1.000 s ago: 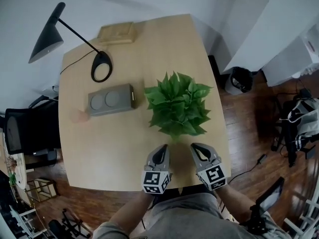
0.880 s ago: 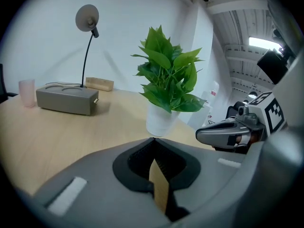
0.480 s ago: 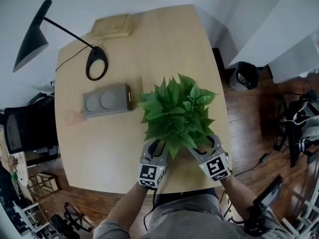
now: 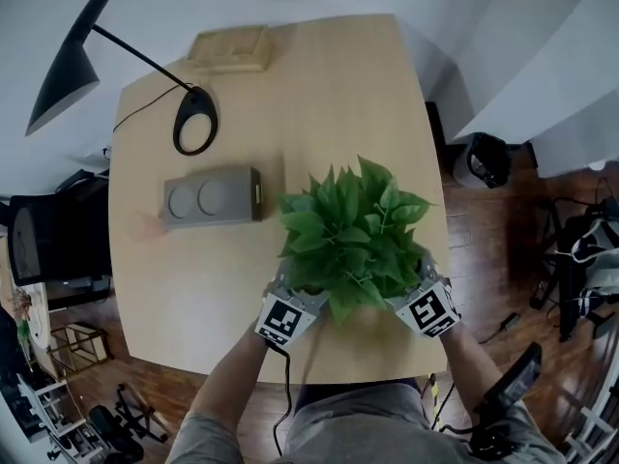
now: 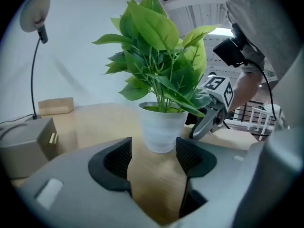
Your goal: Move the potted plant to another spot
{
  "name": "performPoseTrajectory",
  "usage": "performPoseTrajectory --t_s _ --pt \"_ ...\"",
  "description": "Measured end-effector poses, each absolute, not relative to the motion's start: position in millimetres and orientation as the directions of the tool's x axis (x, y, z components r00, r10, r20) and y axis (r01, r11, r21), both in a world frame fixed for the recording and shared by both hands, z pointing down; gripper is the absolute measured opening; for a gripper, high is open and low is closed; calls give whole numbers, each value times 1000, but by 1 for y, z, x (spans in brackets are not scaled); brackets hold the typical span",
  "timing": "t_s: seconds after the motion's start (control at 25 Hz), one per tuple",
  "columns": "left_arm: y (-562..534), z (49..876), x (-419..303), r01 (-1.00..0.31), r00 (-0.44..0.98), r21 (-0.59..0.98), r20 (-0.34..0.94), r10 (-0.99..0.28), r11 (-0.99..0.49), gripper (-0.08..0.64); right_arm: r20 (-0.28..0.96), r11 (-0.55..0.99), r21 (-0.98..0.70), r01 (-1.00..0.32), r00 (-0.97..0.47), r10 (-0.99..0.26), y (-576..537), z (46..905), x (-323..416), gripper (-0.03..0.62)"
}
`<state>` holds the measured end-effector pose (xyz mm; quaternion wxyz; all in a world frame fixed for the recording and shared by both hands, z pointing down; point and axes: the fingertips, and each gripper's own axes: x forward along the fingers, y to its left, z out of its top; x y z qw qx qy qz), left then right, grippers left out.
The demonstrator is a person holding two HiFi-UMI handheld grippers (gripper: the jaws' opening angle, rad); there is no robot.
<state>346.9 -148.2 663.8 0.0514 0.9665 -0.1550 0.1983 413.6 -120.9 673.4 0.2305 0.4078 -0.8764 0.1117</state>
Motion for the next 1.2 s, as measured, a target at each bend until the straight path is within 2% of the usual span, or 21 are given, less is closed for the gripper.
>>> performPoseTrajectory --t_s 0.28,0.4,0.84,1.2 --pt "-152 663 370 -207 880 -22 432 -196 -978 322 512 688 12 -725 -587 -628 -133 671 411 417" --pt "-145 666 379 -193 871 -69 446 -204 -979 296 500 678 23 -734 -579 -644 -135 668 416 375" --pt "-145 652 369 -258 861 -60 438 -257 -964 294 506 707 49 -706 -592 -627 -139 657 404 370" --pt "-145 584 334 -328 861 -109 374 -345 -938 291 459 753 111 -648 -639 -618 -143 590 366 370"
